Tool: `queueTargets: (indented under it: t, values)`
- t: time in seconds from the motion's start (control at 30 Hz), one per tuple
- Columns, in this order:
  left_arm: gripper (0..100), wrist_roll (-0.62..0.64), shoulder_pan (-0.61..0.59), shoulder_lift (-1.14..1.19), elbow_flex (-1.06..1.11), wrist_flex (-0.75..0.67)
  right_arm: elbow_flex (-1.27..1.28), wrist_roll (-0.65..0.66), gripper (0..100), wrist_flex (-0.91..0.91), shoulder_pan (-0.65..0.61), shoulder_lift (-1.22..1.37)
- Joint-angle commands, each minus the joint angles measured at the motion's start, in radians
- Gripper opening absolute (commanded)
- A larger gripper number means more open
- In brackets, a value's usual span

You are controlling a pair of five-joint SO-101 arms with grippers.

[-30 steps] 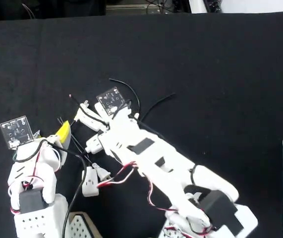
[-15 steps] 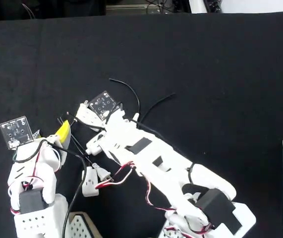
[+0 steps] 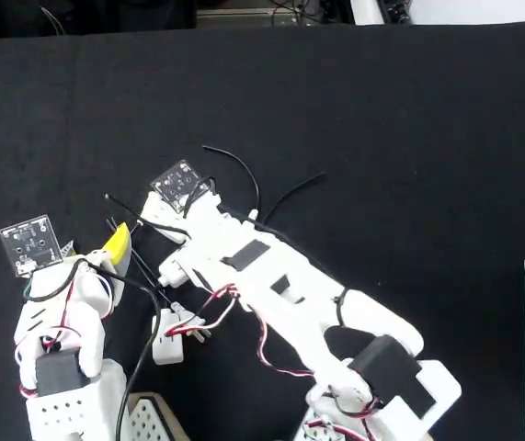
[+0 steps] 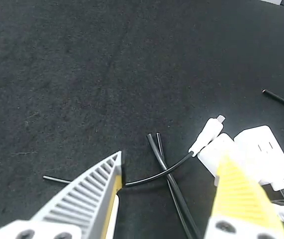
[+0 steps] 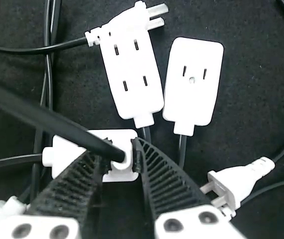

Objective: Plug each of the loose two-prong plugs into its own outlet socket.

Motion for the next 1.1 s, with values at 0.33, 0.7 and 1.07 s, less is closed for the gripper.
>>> queueTargets:
  t: [0.33, 0.7, 1.07]
  values:
    - [30, -0.012, -0.013, -0.006, -0.002, -0.023, -0.065, -0.064, 1.2, 0.017, 0.147, -0.397]
    - [30, -0.014, -0.013, -0.006, 0.007, -0.025, -0.154, -0.135, 1.2, -0.319, 0.414, -0.246]
    - [30, -0.014, -0.012, -0.006, 0.008, -0.025, -0.532, -0.290, 1.3, -0.334, 0.614, 0.308]
